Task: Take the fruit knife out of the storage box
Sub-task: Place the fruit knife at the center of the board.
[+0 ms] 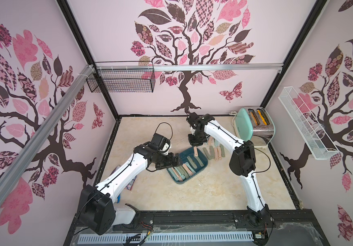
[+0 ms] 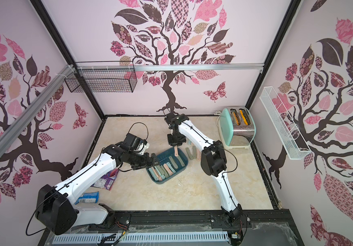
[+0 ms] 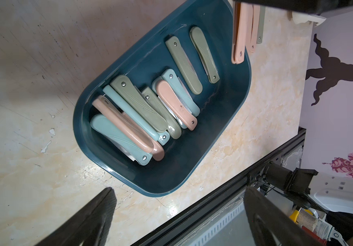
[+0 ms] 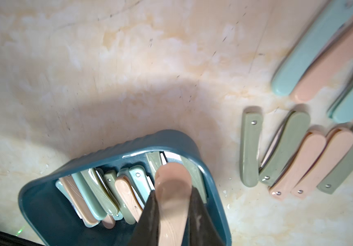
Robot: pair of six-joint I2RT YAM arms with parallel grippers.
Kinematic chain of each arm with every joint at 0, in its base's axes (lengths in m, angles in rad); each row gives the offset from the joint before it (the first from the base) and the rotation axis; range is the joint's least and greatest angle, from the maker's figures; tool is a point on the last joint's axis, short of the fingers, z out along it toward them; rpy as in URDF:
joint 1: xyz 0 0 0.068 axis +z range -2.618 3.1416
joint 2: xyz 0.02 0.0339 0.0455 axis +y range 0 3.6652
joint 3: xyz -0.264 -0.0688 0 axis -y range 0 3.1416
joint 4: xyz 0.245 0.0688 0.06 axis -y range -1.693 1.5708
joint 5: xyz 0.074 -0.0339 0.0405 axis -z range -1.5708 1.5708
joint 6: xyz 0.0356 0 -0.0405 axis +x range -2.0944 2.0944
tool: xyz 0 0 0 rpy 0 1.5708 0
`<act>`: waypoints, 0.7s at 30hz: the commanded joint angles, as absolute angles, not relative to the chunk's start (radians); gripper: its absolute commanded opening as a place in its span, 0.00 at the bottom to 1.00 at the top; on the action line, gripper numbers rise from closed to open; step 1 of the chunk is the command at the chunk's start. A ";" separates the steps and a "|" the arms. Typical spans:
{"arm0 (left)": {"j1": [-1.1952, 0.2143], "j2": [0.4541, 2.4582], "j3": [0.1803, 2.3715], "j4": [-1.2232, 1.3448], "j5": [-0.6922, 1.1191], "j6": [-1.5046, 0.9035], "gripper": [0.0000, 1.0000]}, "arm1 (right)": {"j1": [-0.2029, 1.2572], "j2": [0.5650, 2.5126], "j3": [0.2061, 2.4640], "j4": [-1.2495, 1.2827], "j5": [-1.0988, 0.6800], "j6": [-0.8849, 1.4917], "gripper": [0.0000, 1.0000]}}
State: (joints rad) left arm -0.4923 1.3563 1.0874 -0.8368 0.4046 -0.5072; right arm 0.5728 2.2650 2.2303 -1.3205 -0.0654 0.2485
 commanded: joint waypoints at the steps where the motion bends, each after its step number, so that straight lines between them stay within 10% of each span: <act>1: -0.491 1.391 1.141 -0.805 0.425 -0.516 0.98 | 0.530 2.250 2.284 -1.340 -0.081 0.274 0.11; 21: -0.510 1.533 1.232 -0.793 0.450 -0.527 0.98 | 0.389 2.552 2.542 -1.244 -0.088 0.262 0.15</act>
